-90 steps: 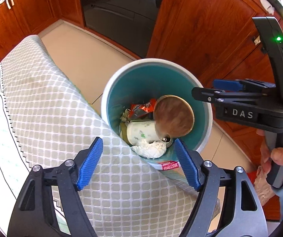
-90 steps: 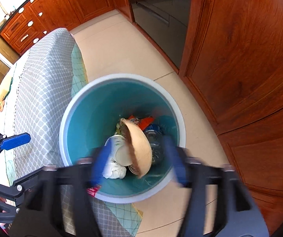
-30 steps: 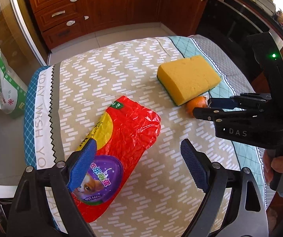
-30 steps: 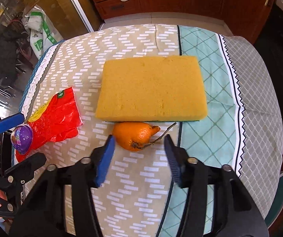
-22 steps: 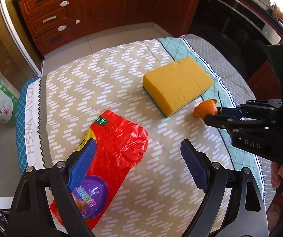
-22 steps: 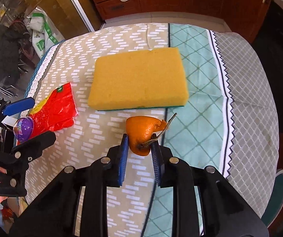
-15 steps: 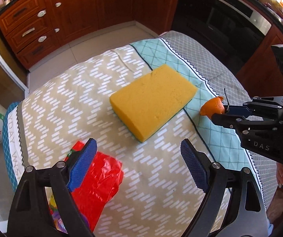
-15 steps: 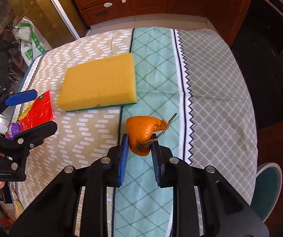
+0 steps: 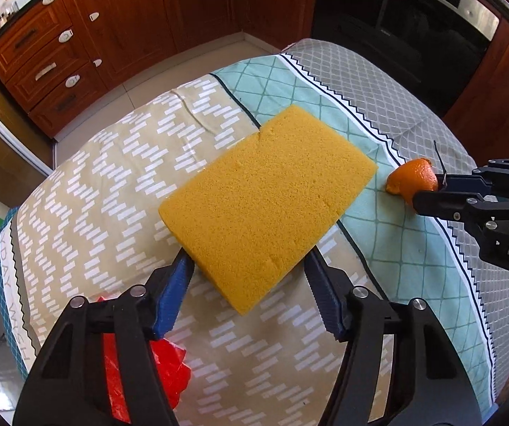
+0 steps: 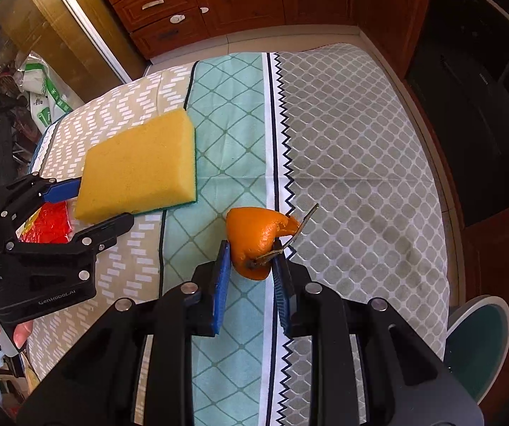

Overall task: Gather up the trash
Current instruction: 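Grasp the yellow sponge with the left tool while the right tool holds the tangerine, then carry sponge and tangerine over the teal bin and open both tools to drop them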

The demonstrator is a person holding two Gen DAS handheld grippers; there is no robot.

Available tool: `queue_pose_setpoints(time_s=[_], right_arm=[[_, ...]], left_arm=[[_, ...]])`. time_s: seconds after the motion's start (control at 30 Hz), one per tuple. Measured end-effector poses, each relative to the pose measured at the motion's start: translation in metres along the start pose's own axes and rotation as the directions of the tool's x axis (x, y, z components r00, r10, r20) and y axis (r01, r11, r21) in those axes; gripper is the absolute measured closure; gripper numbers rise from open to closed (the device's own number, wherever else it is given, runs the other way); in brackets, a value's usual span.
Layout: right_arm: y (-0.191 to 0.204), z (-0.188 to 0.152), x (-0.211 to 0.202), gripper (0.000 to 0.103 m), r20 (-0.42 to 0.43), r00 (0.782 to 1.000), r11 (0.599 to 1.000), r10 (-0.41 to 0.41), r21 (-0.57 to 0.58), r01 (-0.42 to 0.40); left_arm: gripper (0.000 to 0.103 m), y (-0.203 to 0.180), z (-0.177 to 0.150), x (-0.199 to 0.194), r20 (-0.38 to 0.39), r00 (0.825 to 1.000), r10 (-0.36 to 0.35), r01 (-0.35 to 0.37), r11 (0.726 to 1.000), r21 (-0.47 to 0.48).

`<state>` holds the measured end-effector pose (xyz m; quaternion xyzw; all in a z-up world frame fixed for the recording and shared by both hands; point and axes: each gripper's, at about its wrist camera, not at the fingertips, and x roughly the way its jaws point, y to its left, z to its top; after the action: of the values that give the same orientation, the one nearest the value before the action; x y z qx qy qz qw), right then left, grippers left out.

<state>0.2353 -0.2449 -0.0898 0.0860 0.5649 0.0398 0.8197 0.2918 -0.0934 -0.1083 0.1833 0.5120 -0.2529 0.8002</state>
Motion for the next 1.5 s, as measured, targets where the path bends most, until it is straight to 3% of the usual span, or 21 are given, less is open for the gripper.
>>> queue_pose_setpoints(time_s=[0.37,0.7,1.0,1.23,1.5], right_arm=[[-0.016,-0.028,-0.029,0.081,0.032,0.999,1.000,0.009,0.015,-0.010],[-0.052,-0.095,-0.088,0.081,0.081,0.997,0.998,-0.012,0.066,0.007],[-0.120,-0.163,-0.138,0.081,0.125,0.990,0.986,-0.067,0.157,0.047],[-0.186,-0.205,-0.167,0.081,0.137,0.982,0.963,-0.128,0.252,0.091],[-0.242,-0.235,-0.177,0.081,0.146,0.980,0.934,-0.137,0.349,0.078]], left_arm=[[0.040,-0.042,-0.033,-0.043,0.025,1.000,-0.015,0.015,1.000,0.023],[0.040,-0.099,-0.061,-0.092,0.065,0.998,-0.014,0.011,0.998,0.059],[0.040,-0.179,-0.067,-0.116,0.079,0.994,-0.075,0.063,0.987,0.146],[0.039,-0.249,-0.059,-0.107,0.046,0.994,-0.096,0.082,0.969,0.234],[0.039,-0.329,-0.043,-0.087,-0.010,0.996,-0.086,0.084,0.933,0.350]])
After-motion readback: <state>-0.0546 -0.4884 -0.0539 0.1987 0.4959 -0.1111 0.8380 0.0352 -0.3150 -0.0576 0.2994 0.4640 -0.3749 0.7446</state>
